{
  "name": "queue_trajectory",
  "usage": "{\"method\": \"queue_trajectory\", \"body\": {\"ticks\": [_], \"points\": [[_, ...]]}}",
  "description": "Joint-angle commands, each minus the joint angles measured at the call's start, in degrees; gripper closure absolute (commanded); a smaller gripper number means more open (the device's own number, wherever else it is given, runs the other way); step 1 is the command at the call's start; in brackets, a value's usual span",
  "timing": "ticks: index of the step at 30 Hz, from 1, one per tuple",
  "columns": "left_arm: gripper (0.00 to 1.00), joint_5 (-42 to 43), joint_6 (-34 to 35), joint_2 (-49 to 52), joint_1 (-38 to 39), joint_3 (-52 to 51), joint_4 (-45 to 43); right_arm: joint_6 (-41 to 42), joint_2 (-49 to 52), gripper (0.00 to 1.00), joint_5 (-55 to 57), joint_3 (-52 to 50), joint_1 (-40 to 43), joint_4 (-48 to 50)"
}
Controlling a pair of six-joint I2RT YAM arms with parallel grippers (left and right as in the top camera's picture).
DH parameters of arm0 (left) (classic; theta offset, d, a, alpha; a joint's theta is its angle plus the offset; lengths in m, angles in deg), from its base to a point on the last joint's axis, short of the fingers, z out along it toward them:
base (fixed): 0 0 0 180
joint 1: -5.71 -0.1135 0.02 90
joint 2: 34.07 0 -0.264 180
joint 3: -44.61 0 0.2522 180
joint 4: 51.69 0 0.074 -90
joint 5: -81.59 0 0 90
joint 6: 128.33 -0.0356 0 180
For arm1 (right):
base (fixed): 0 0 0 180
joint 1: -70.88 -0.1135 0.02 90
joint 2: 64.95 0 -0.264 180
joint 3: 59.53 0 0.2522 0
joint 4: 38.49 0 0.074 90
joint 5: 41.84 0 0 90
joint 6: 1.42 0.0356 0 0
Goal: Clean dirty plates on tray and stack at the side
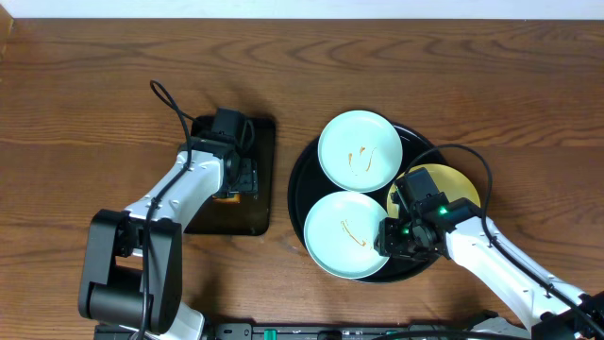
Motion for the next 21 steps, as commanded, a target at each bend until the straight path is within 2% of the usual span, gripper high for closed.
{"method": "queue_trajectory", "body": {"ticks": [1, 5, 7, 14, 15, 19, 21], "points": [[0.24, -1.99, -0.55, 0.52, 0.17, 0.17, -1.05, 0.76, 0.22, 0.52, 0.35, -0.37, -0.61, 0.11], [0.48, -1.97, -0.55, 0.52, 0.17, 0.17, -1.46, 0.76, 0.22, 0.51, 0.35, -0.37, -0.61, 0.11], [0.57, -1.97, -0.52, 0.52, 0.17, 0.02, -1.46, 0.76, 0.22, 0.51, 0.35, -0.37, -0.61, 0.11], [0.59, -1.99, -0.28, 0.52, 0.17, -4.87, -6.08, 0.76, 0.22, 0.50, 0.11, -0.37, -0.72, 0.11], [0.62, -1.97, -0.28, 0.52, 0.17, -5.53, -6.60, 0.79, 0.22, 0.50, 0.11, -0.37, -0.72, 0.09], [0.87, -1.99, -0.26, 0.35, 0.17, -5.92, -6.75, 0.76, 0.22, 0.50, 0.13, -0.37, -0.72, 0.09], [0.92, -1.99, 0.17, -0.11, 0.17, -5.88, -6.73, 0.76, 0.22, 0.50, 0.13, -0.37, -0.72, 0.11]]}}
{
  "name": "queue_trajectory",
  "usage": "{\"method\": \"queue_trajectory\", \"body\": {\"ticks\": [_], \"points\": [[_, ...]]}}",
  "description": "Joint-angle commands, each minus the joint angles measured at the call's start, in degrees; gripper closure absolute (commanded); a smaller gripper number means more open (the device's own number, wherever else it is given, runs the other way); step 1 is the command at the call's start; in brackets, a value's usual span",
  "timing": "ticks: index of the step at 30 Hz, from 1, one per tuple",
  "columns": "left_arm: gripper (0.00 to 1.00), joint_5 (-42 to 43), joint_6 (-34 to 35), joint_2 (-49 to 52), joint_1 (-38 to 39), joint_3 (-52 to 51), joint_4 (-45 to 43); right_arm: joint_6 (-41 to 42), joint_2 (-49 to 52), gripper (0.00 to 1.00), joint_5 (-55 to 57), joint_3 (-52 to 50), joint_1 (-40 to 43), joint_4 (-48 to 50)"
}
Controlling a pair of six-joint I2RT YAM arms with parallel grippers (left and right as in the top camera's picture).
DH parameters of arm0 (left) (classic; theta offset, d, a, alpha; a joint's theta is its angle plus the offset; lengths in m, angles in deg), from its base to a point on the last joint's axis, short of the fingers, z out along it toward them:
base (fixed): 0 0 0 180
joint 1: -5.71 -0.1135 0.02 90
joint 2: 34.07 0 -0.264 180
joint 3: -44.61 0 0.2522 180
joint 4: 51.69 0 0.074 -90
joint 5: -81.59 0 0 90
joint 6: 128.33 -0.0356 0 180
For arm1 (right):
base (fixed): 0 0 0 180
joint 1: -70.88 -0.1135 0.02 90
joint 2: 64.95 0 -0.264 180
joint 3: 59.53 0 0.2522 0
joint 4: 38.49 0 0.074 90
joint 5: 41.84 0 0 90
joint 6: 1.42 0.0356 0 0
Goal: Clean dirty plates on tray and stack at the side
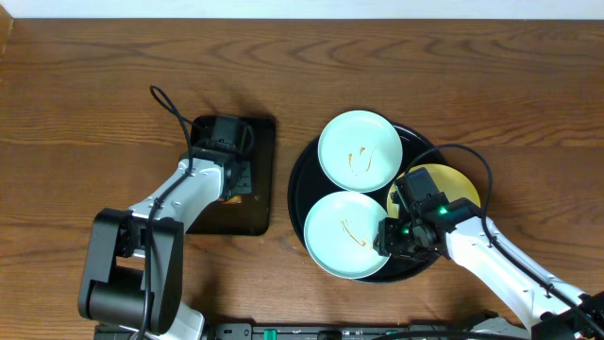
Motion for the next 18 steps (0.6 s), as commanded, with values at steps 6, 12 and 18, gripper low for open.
{"method": "queue_trajectory", "body": {"ticks": [6, 12, 18], "points": [[0.92, -0.28, 1.36, -4.20, 0.17, -1.42, 0.46, 0.70, 0.22, 0.50, 0.13, -0.35, -0.72, -0.02], [0.83, -0.07, 1.33, -8.76, 0.11, -1.42, 0.55, 0.70, 0.22, 0.49, 0.13, -0.35, -0.72, -0.02], [0.42, 0.00, 1.33, -7.85, 0.11, -1.44, 1.01, 0.70, 0.22, 0.48, 0.13, -0.35, -0.72, -0.02]]}}
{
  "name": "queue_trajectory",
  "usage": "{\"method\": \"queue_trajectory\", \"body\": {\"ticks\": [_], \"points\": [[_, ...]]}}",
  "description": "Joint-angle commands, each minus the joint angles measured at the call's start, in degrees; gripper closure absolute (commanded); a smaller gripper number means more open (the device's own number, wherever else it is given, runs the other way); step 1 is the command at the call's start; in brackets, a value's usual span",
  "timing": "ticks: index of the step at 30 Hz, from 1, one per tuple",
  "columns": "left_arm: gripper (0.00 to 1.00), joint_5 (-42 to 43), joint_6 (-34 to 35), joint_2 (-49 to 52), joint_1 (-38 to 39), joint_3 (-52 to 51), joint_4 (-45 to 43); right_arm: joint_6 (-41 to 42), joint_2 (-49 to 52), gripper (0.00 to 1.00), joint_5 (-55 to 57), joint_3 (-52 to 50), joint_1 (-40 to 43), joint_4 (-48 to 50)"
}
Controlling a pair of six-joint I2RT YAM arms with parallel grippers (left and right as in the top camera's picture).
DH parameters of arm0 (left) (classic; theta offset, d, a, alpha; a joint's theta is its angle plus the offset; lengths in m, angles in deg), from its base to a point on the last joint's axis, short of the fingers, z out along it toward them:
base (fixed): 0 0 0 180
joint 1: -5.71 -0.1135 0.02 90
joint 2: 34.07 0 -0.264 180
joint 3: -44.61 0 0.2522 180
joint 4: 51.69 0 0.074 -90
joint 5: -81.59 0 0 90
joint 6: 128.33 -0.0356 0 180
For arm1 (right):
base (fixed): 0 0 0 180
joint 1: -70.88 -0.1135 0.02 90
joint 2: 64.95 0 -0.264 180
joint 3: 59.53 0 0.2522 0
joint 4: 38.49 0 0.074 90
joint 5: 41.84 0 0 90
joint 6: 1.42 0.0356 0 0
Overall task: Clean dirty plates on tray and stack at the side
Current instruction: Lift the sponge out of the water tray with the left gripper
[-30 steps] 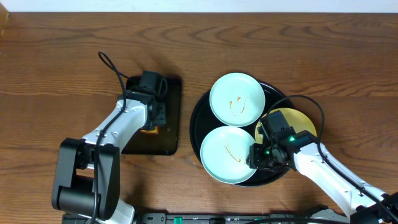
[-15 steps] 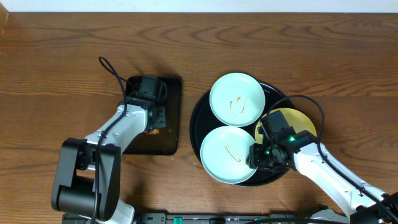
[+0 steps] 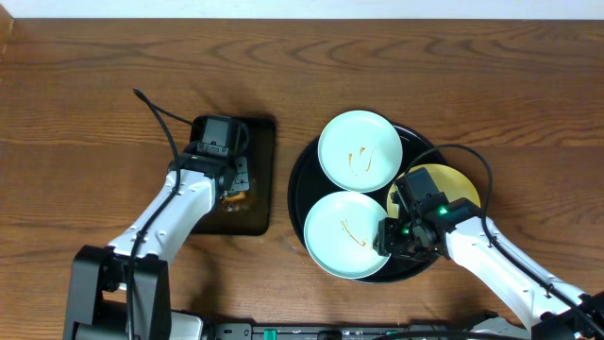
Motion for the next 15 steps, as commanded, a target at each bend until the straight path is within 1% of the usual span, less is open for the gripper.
{"method": "queue_trajectory", "body": {"ticks": [1, 8, 13, 14, 15], "points": [[0.42, -0.15, 0.28, 0.70, 0.11, -0.15, 0.31, 0.70, 0.22, 0.48, 0.13, -0.35, -0.72, -0.02], [0.41, -0.17, 0.31, 1.84, 0.11, -0.15, -0.57, 0.70, 0.22, 0.48, 0.13, -0.35, -0.72, -0.04], [0.41, -0.15, 1.18, 4.83, 0.11, -0.15, -1.73, 0.70, 0.22, 0.47, 0.13, -0.35, -0.72, -0.04], [0.44, -0.15, 1.20, 5.44, 0.11, -0.15, -1.90, 0.70, 0.22, 0.48, 0.13, -0.35, -0.72, -0.04], [0.51, -0.15, 1.20, 6.01, 0.11, -0.15, -2.12, 0.70, 0.22, 0.48, 0.13, -0.35, -0.72, -0.04]]}}
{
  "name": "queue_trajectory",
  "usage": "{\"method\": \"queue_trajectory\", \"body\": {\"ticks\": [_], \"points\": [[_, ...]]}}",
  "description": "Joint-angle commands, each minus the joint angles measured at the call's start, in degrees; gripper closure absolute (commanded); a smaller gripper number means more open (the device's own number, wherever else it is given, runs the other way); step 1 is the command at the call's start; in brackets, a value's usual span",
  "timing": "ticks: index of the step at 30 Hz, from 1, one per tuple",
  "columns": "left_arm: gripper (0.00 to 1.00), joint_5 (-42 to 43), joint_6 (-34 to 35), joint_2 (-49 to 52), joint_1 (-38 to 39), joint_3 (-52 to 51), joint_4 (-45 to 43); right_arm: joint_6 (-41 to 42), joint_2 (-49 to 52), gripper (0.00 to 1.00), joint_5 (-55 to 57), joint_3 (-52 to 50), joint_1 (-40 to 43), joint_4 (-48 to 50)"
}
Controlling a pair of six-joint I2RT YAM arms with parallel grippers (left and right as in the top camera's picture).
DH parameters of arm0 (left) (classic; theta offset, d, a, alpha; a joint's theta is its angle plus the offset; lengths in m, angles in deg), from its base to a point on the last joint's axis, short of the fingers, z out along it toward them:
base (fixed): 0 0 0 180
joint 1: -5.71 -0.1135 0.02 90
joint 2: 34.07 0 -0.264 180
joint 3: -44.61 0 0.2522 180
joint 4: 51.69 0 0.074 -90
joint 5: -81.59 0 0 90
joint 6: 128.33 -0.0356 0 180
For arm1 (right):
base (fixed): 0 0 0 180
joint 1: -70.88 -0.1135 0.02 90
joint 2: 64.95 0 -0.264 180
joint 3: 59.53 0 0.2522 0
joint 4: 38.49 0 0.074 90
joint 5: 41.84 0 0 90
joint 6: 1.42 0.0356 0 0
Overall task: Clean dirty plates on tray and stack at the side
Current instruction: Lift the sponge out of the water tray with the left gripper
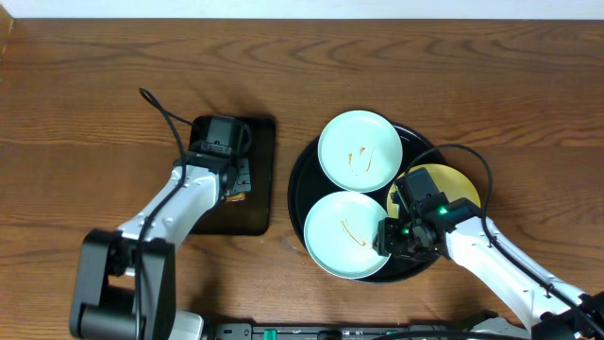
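Observation:
A round black tray (300, 189) holds two pale mint plates with orange smears, one at the far side (360, 149) and one at the near side (344, 234). A yellow plate (460, 185) lies at the tray's right, half covered by my right arm. My right gripper (388, 242) sits at the near plate's right rim, its fingers hidden under the wrist. My left gripper (234, 192) is over a black square tray (260, 151), with a small orange sponge (233, 196) at its fingertips.
The wooden table (94, 94) stretches wide to the left and behind both trays. The left arm's cable (160, 109) loops up over the table. A pale wall edge runs along the far side.
The left arm's elbow and base link have shifted a little and its cable loop has moved. The left gripper stays over the square tray. The right arm and the plates are unchanged.
Throughout, my right gripper stayed at the near plate's rim and the plates did not move. My left gripper stood over the square tray at the orange sponge. Its arm then changed posture, with the wrist shifting slightly towards the tray's far left.

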Motion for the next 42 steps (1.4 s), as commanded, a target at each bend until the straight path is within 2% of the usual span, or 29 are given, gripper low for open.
{"method": "queue_trajectory", "body": {"ticks": [1, 2, 3, 4, 12, 24, 42], "points": [[0.63, -0.17, 0.24, 2.43, 0.11, -0.15, -0.59, 0.70, 0.22, 0.48, 0.11, -0.35, -0.72, -0.02], [0.72, -0.17, 0.26, 2.60, 0.11, -0.15, -0.81, 0.70, 0.22, 0.48, 0.13, -0.35, -0.72, -0.02], [0.85, -0.20, 0.35, 2.73, 0.11, -0.15, -1.07, 0.70, 0.22, 0.48, 0.13, -0.35, -0.72, -0.02], [0.92, -0.20, 0.37, 2.73, 0.11, -0.15, -1.31, 0.70, 0.22, 0.48, 0.11, -0.35, -0.72, -0.02], [0.93, 0.96, 0.37, -2.34, 0.11, -0.13, -0.35, 0.70, 0.22, 0.48, 0.13, -0.35, -0.76, -0.07], [0.93, 3.48, 0.33, -22.93, 0.13, -0.13, 0.24, 0.68, 0.22, 0.47, 0.15, -0.35, -0.76, 0.20], [0.92, 3.45, -0.11, -36.52, 0.11, -0.13, -11.23, 0.68, 0.22, 0.47, 0.15, -0.35, -0.76, 0.20]]}}
